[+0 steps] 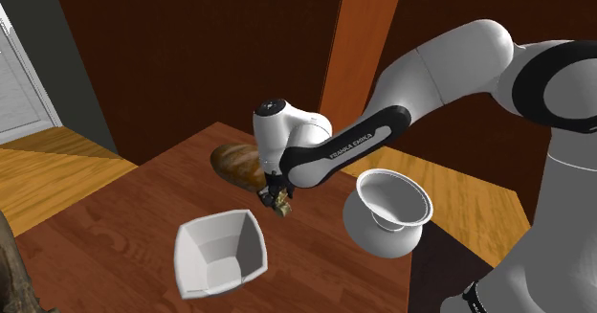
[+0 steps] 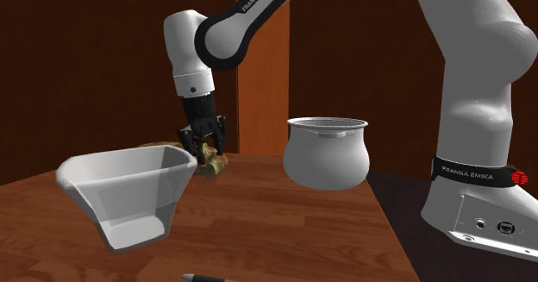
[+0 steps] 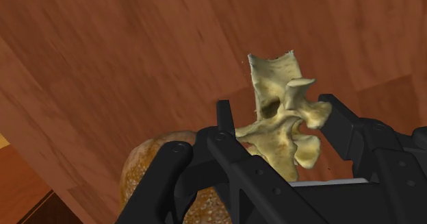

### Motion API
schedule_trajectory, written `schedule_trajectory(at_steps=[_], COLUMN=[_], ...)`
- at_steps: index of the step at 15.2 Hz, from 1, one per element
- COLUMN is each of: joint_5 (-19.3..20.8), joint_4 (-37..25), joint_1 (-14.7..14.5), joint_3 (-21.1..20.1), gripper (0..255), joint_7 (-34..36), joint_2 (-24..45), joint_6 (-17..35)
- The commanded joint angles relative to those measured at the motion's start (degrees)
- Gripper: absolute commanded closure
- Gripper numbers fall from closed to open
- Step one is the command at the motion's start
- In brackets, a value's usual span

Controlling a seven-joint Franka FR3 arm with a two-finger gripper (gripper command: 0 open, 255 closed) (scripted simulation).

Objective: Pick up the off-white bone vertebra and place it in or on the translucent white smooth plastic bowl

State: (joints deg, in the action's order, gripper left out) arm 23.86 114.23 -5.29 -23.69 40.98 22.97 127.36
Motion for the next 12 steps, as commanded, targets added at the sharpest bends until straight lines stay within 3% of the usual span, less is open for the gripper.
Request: schedule_trajectory(at_steps=[1,12], joint_5=[-0.8,-4.6], joint_4=[0.0,-2.0], joint_1=[0.4,1.4], joint_3=[-0.4,-1.9], gripper=[255,255], joint_7=[-0.7,-4.0], joint_2=[-1.3,-6.5], joint_6=[-1.1,-7.4])
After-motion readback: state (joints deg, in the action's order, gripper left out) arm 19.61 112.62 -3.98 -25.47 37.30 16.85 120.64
